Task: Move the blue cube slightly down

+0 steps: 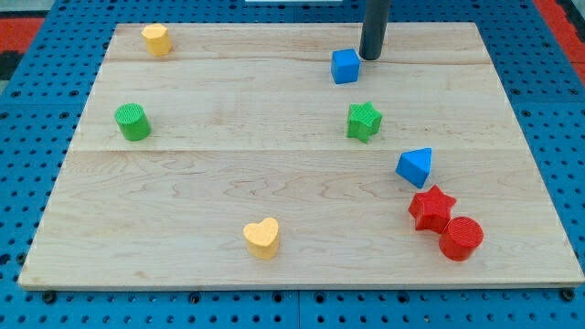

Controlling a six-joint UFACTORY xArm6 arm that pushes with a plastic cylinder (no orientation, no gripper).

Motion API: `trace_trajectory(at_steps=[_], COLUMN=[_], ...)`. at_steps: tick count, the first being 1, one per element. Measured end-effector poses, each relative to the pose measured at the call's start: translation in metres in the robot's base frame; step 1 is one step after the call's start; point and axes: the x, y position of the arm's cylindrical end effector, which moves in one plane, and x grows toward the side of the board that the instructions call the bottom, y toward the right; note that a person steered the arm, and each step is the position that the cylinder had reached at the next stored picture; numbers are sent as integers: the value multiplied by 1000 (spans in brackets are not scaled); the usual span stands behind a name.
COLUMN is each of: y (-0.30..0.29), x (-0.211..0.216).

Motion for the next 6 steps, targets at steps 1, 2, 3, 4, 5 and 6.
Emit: trace_trajectory(at_steps=[1,2,3,4,5,6], y=[-5,-5,-5,-16,-13,-27], x=[-18,-22,-24,-24,7,30])
